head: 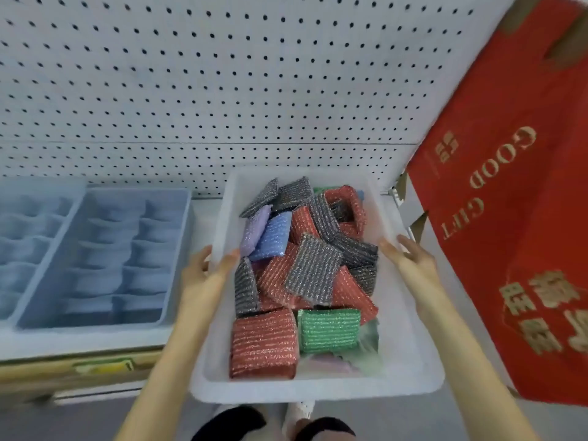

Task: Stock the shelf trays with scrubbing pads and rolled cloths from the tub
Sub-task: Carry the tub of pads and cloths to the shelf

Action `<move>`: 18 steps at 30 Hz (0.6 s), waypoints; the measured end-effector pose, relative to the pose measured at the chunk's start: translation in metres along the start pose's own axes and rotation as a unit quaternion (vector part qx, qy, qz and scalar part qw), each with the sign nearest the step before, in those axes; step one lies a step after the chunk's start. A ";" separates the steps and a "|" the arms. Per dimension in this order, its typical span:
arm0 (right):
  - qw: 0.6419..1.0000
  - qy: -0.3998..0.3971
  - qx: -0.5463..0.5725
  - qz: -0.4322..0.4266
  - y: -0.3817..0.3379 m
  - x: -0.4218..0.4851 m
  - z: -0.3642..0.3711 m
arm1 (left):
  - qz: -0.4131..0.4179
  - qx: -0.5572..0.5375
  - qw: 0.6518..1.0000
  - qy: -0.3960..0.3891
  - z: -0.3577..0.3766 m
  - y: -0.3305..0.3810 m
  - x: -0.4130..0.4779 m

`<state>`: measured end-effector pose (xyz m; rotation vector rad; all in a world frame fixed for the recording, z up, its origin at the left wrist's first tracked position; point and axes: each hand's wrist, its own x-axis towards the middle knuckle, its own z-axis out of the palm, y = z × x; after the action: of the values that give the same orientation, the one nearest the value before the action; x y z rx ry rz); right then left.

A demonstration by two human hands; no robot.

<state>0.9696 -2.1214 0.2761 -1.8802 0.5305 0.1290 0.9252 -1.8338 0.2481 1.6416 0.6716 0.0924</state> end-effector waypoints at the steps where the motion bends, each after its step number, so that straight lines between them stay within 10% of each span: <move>1: 1.000 -0.016 -0.002 -0.006 0.000 0.008 0.002 | -0.002 0.001 1.000 0.020 0.003 -0.001 -0.002; 12: 0.997 -0.057 -0.056 -0.016 0.000 0.048 0.018 | -0.006 0.060 0.995 0.083 0.016 -0.006 0.015; 16: 0.958 0.102 -0.194 -0.183 -0.011 0.045 0.033 | 0.008 0.135 0.988 0.074 0.015 -0.005 0.022; 18: 0.957 0.045 -0.162 -0.238 -0.023 0.044 0.050 | 0.051 0.195 0.977 0.073 0.013 -0.001 0.023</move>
<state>1.0266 -2.0829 0.2625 -2.2906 0.1046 -0.2027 0.9496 -1.8346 0.2372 2.0622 0.7517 0.1649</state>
